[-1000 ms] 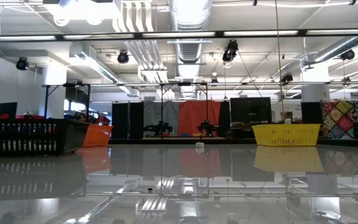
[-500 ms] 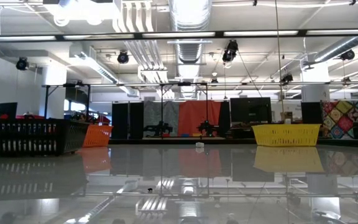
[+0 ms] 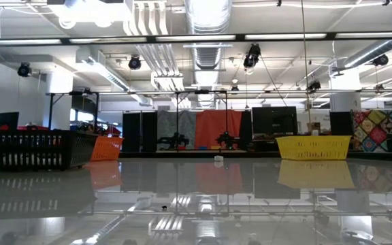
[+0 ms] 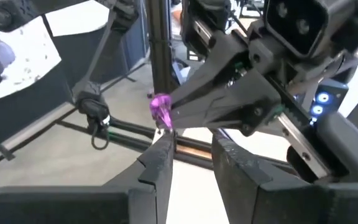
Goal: Sort Halloween decoration
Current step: Put the purple witch hat toy into the yellow bin
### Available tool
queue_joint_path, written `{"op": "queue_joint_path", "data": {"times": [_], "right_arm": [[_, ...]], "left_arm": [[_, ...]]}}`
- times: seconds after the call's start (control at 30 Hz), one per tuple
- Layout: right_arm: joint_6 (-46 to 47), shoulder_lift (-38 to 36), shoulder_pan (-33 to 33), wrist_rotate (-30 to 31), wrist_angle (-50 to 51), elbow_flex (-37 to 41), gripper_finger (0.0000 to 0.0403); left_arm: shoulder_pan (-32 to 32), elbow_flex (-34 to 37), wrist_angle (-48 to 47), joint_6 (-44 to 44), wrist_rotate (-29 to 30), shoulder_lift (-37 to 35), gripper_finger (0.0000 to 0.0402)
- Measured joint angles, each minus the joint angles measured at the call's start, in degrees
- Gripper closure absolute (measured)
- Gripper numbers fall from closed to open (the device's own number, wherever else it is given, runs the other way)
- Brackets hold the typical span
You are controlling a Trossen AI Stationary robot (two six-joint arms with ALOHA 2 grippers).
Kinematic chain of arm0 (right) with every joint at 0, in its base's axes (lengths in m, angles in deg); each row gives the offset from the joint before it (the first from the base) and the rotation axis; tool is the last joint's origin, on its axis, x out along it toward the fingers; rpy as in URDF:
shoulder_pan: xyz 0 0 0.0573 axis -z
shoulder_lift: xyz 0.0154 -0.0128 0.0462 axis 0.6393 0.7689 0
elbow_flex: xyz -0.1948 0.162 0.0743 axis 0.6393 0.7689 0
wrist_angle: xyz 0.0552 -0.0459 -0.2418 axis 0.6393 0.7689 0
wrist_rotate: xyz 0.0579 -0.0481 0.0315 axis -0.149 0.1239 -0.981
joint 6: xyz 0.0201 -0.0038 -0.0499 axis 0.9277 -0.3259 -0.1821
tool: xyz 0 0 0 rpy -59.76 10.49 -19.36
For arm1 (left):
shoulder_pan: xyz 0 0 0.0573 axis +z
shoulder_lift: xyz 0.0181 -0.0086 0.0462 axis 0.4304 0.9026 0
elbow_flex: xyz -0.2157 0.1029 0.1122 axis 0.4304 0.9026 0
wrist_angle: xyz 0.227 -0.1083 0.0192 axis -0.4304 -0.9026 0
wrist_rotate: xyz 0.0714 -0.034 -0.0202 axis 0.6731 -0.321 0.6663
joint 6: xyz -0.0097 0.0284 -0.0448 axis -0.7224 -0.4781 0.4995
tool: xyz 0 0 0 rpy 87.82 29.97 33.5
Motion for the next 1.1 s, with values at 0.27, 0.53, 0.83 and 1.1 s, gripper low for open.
{"op": "queue_joint_path", "data": {"times": [0.27, 0.53, 0.83, 1.1], "right_arm": [[0.72, 1.70, 0.00, -0.70, -4.27, 0.00, 0.0308], [3.24, 1.92, -0.02, -0.70, -4.27, -0.02, 0.0306], [5.07, 1.92, -0.09, -2.39, -4.18, -0.02, 0.0298], [5.07, 1.92, -0.28, -2.40, -4.29, -0.02, 0.0300]], "left_arm": [[1.79, 0.00, -0.17, 0.11, -0.81, 0.32, 0.0401], [2.41, 0.00, -0.59, 0.07, -1.72, 0.30, 0.0401], [2.49, 0.00, -0.33, 0.28, -2.22, 0.30, 0.0401], [2.65, 0.00, -0.42, 0.15, -2.67, 0.30, 0.0401]]}}
